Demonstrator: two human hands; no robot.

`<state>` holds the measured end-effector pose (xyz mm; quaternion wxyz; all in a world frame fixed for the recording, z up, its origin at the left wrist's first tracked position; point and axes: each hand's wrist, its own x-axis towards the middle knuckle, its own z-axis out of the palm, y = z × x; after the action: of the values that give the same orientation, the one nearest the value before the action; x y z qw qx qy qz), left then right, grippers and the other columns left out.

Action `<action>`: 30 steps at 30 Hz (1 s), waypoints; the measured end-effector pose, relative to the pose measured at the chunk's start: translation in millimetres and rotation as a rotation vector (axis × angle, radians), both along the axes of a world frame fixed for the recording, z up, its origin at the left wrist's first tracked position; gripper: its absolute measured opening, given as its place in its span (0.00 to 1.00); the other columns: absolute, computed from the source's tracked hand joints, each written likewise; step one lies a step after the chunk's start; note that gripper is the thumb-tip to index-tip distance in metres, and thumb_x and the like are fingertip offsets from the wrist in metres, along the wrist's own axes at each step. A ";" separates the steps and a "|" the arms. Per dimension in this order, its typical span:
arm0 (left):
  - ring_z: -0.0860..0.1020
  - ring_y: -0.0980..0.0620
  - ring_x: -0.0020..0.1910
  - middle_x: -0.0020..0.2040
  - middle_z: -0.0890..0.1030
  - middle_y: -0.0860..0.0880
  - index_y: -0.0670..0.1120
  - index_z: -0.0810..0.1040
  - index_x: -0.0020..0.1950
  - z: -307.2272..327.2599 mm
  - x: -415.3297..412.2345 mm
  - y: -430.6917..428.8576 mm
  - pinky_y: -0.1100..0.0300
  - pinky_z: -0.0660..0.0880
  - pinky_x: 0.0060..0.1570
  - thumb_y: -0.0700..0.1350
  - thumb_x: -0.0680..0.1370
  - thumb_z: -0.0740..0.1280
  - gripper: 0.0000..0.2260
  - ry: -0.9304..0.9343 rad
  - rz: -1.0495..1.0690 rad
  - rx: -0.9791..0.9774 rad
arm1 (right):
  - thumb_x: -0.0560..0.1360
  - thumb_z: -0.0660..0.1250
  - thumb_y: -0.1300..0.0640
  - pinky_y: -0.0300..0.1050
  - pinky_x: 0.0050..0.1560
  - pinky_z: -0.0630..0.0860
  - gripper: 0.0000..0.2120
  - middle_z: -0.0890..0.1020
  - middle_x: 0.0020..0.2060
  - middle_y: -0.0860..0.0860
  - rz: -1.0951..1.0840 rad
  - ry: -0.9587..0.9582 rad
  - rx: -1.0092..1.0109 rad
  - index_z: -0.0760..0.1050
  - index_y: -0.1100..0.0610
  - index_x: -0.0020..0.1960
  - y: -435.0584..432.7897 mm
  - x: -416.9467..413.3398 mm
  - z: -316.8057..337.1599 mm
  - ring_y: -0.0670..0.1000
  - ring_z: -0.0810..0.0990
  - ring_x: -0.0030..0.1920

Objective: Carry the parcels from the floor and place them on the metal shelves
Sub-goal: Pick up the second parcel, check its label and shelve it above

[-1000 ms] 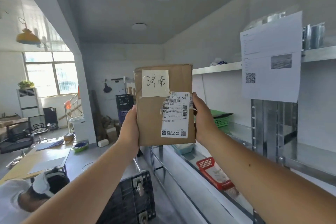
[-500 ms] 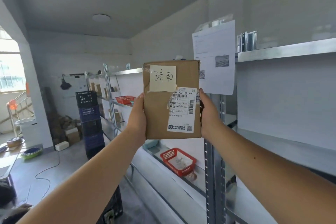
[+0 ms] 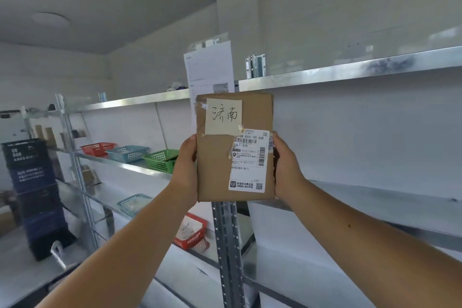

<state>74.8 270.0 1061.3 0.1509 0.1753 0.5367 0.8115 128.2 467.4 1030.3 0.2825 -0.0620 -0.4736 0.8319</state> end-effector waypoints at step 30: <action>0.84 0.40 0.63 0.62 0.87 0.47 0.57 0.85 0.63 -36.1 126.6 228.6 0.33 0.79 0.63 0.68 0.76 0.65 0.24 -0.005 -0.773 -0.041 | 0.67 0.72 0.32 0.68 0.68 0.77 0.32 0.86 0.63 0.53 -0.847 -0.036 -0.040 0.84 0.51 0.64 102.0 266.1 -38.5 0.59 0.83 0.67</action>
<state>201.4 498.7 1025.2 0.4505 0.3596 0.4466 0.6843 394.2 569.4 991.8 0.5897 -0.2711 -0.3949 0.6502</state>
